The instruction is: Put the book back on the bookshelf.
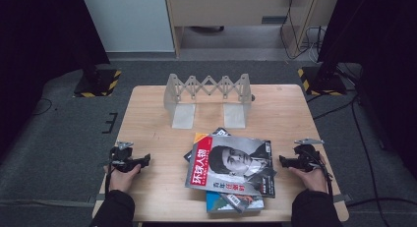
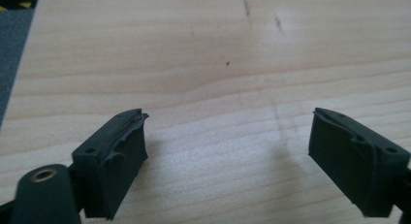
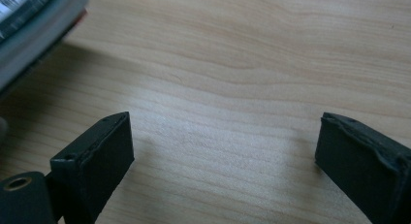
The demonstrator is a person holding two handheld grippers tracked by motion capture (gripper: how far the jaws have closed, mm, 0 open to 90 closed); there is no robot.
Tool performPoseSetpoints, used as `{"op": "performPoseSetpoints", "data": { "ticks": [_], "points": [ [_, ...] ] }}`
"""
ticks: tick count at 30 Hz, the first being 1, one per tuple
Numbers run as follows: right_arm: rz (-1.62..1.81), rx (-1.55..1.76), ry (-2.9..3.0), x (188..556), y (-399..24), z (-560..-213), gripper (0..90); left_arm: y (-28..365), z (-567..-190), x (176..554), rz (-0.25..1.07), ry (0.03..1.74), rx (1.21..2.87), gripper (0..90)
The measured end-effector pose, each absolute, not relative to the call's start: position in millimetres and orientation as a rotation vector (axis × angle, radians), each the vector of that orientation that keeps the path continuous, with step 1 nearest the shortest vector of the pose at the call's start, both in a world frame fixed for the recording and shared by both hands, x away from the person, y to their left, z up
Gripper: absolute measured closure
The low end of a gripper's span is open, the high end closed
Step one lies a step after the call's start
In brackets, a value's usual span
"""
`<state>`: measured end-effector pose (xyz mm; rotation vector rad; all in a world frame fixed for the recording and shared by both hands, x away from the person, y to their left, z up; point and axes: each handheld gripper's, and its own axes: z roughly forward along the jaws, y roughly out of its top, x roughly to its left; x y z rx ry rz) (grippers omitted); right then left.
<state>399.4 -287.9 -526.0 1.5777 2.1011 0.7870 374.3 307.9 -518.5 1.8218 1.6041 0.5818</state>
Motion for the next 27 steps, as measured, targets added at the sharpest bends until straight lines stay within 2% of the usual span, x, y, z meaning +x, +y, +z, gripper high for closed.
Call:
{"op": "performPoseSetpoints", "data": {
  "ticks": [17,27],
  "points": [
    [0.99,1.659,1.979,385,-285,-489,8.3,286,-491,352,0.464,1.456,1.746,17.9],
    [1.107,1.558,1.958,376,-270,-461,9.1,273,-482,343,0.434,1.391,1.731,18.1]
  ]
}}
